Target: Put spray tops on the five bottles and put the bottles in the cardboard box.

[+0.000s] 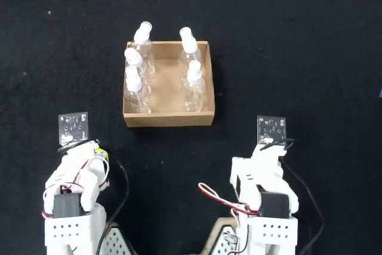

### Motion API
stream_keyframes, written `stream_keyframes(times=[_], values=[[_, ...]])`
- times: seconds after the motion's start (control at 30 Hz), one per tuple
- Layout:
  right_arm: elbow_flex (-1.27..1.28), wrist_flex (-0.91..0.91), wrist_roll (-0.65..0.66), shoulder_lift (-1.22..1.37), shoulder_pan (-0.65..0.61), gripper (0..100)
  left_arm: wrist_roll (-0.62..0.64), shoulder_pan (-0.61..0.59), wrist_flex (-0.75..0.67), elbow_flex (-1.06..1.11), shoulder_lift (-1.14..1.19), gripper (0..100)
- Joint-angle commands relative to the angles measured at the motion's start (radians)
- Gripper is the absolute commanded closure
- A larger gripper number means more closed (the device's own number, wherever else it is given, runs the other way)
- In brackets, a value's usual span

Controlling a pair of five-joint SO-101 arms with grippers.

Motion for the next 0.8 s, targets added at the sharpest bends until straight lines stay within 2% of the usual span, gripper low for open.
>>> stream_keyframes(times=[0.0, 0.77], values=[[-0.002, 0.011, 0.003, -0.071, 0.049, 98.7, 0.046, 0.001, 0.129, 0.022, -0.008, 95], [-0.004, 0.017, 0.003, -0.097, 0.046, 98.7, 0.046, 0.012, 0.138, 0.022, -0.011, 95]])
